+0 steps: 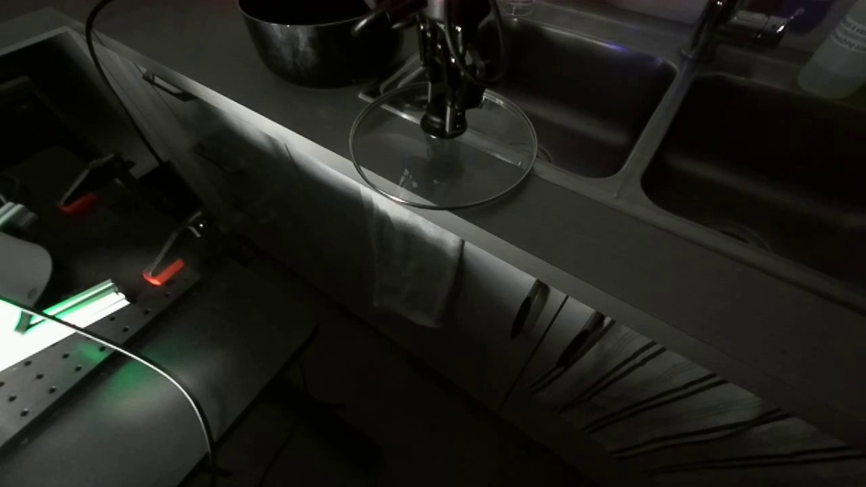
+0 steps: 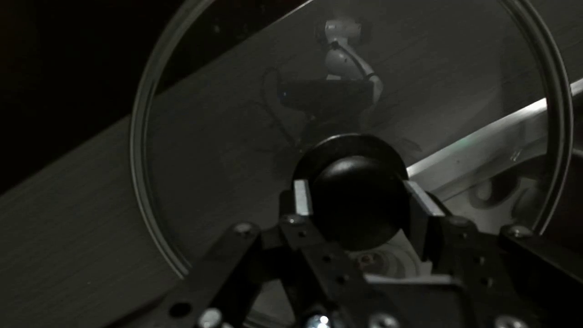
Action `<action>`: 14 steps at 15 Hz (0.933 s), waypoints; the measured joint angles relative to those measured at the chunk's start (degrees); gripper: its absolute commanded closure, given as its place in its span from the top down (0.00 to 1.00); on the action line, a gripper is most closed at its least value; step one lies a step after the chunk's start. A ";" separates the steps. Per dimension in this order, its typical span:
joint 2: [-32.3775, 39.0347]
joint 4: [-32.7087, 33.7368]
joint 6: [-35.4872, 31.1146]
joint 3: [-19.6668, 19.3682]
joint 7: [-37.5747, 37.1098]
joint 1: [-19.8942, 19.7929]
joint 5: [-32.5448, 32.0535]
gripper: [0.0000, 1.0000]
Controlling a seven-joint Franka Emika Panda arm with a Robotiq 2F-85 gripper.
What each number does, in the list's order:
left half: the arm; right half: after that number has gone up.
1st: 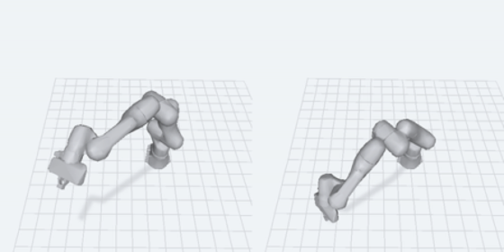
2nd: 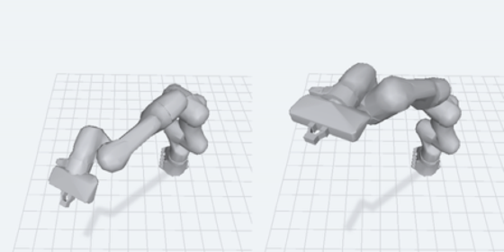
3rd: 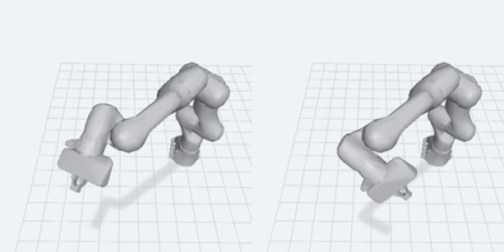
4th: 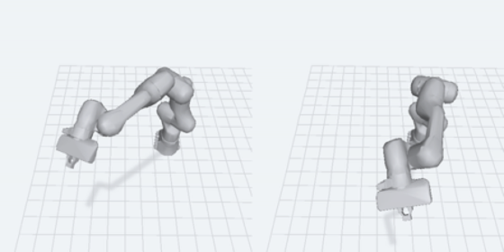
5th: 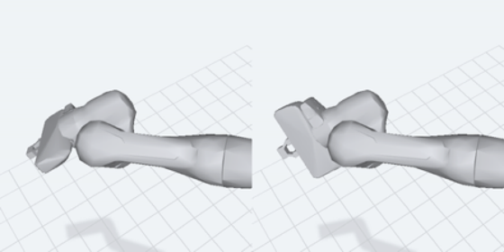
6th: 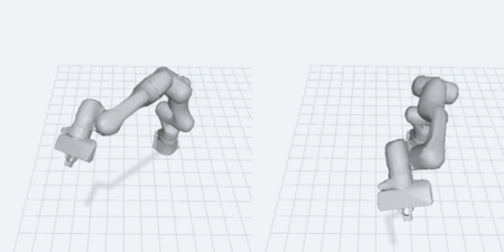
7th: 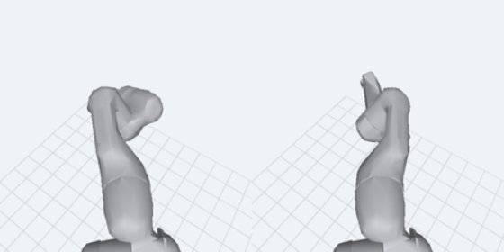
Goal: Remove the lid from the pot
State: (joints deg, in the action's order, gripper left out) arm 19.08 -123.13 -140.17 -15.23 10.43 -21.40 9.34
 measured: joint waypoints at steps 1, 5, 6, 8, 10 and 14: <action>0.00 -0.14 -0.19 0.10 0.00 0.01 0.00 0.25; -0.02 -0.65 -0.73 0.36 0.00 0.08 -0.09 0.25; -0.02 -0.67 -0.79 0.38 0.00 0.10 -0.16 0.25; -0.02 -0.71 -0.88 0.42 0.00 0.12 -0.33 0.25; -0.02 -0.75 -0.94 0.43 0.00 0.16 -0.45 0.25; -0.04 -0.84 -1.11 0.46 0.00 0.21 -0.60 0.66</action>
State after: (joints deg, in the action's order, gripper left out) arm 19.04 -123.97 -141.28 -14.77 10.43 -21.19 8.74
